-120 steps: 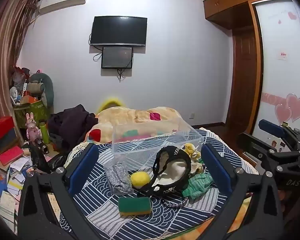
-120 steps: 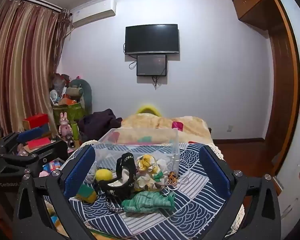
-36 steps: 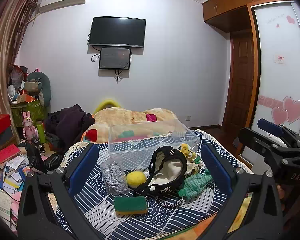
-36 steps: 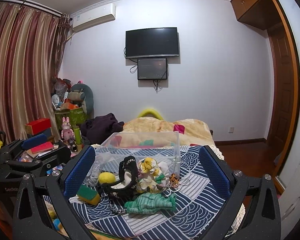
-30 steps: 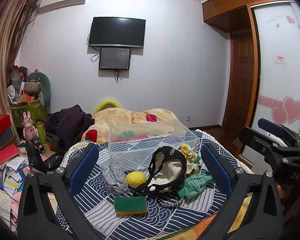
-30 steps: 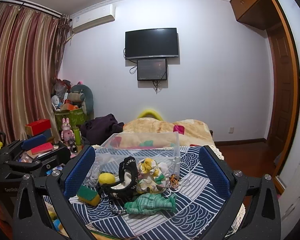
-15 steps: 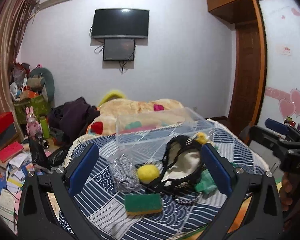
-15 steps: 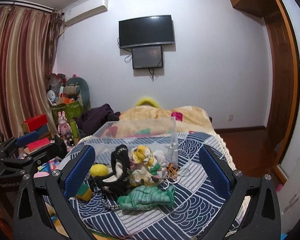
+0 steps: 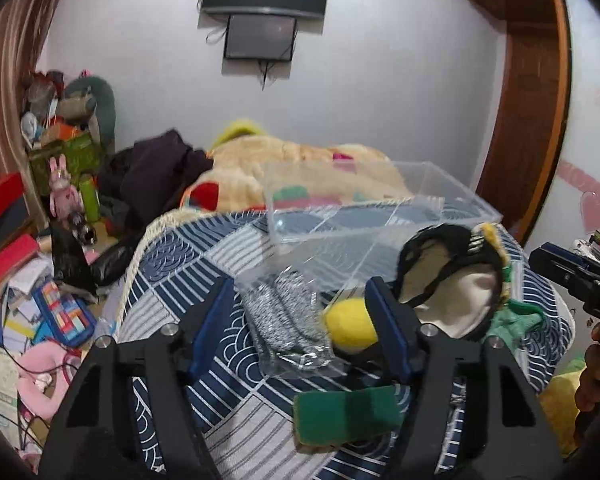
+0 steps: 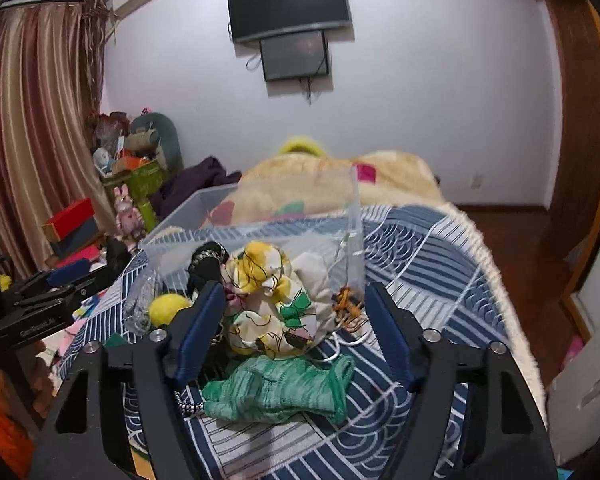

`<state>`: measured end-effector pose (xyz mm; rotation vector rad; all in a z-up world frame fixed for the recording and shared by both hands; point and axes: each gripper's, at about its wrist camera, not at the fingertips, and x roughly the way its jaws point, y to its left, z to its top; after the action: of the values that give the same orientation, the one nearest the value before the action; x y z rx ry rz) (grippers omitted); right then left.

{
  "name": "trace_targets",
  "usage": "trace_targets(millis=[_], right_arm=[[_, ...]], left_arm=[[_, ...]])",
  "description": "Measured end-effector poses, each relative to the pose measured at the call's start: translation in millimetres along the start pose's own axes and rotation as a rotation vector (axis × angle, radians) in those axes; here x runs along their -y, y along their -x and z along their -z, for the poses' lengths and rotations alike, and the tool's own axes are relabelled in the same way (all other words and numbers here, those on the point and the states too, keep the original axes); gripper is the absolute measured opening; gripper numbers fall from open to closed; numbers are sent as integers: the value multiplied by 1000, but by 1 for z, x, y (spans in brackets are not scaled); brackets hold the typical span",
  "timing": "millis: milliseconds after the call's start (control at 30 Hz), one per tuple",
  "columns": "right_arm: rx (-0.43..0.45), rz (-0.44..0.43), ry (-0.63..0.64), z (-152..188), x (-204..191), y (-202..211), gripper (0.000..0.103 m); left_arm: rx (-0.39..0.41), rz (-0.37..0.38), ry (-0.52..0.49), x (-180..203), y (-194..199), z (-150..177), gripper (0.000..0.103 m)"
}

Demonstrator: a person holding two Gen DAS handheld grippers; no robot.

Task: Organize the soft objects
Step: 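Grasp bagged grey glove with left tool while right tool grasps floral cloth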

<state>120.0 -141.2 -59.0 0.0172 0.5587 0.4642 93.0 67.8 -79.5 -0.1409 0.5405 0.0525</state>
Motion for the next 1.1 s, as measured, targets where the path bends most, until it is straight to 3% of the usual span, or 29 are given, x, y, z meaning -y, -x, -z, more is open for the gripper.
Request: trace_targets(millis=[200,300,567,800,1100], right_arm=[[-89,-41,-1,4,-1,-28,53],[-129,-58,-8,8,-1,-35,39],[-125,-56,-4,12,2,-34,15],[-63,-21,15,7,3,-19,12],[47,4,-7,-9,13,11,12]], left_arm=[[-84,0,34,-12,-30,6,65],[-125,1,59,-17,-45,12,64],[-206,57,112,-24,-67,19,46],[-172,49,80,-18,-54,20,29],[-86,50,57,-13,-19,6,27]])
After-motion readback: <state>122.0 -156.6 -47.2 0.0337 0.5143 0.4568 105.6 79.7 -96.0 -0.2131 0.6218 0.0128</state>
